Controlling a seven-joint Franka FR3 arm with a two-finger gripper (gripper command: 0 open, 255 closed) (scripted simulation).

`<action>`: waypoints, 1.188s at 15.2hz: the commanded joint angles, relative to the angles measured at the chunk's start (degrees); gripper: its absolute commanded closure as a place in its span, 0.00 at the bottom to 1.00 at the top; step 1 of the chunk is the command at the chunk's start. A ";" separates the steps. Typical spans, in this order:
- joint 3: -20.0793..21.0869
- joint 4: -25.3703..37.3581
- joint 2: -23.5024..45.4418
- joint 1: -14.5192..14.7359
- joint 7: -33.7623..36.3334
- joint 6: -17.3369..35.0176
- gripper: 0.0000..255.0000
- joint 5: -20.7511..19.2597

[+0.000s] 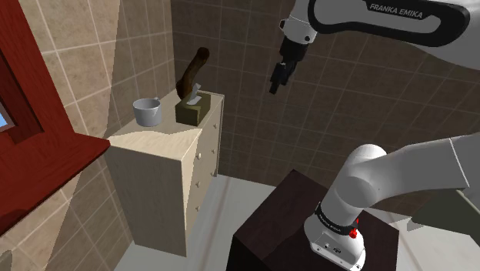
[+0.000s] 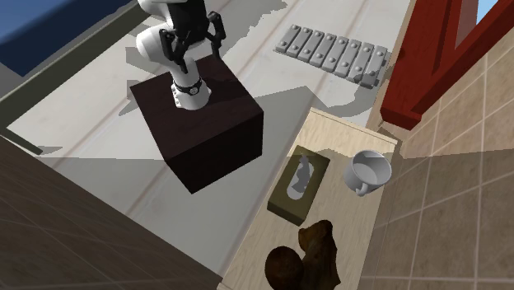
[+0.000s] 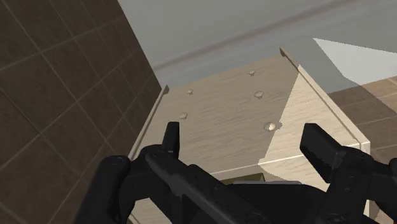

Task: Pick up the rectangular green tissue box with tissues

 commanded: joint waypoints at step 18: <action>-1.78 20.07 35.14 2.99 4.60 14.84 0.00 15.84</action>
